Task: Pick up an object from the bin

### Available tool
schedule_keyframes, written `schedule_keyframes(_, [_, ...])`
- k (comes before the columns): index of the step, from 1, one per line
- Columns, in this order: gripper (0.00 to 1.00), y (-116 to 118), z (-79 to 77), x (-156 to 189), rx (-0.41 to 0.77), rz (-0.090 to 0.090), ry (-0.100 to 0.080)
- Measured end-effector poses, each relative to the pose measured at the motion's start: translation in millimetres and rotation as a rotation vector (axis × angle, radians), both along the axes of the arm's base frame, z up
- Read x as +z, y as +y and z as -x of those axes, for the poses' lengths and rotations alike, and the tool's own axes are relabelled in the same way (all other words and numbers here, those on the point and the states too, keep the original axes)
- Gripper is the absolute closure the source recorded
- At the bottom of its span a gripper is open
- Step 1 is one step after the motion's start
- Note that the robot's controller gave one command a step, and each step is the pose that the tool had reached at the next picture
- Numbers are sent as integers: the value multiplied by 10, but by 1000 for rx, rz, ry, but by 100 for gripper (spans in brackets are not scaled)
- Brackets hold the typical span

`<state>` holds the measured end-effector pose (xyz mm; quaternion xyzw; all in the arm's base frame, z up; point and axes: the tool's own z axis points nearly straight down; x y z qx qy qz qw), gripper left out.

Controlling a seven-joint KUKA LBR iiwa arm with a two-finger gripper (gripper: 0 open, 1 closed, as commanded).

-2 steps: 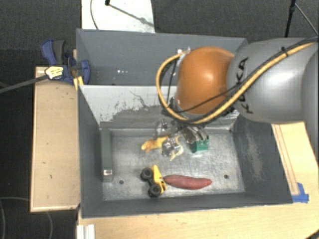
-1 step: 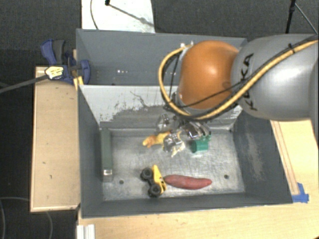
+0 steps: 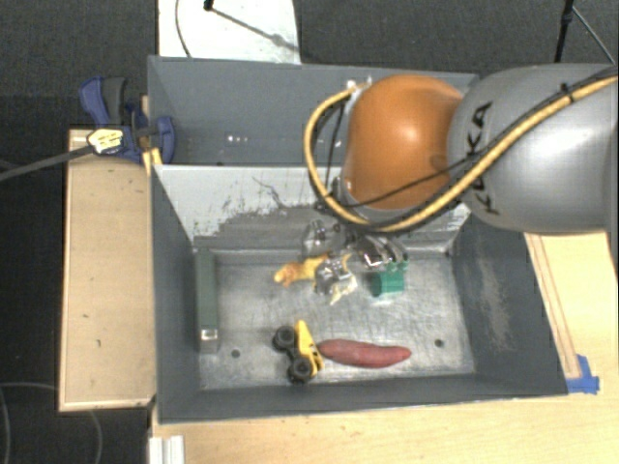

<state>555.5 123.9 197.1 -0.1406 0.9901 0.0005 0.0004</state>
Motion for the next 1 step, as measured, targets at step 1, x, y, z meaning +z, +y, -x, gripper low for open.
schedule_keyframes(1, [100, -28, 11, 346, 189, 0, -1])
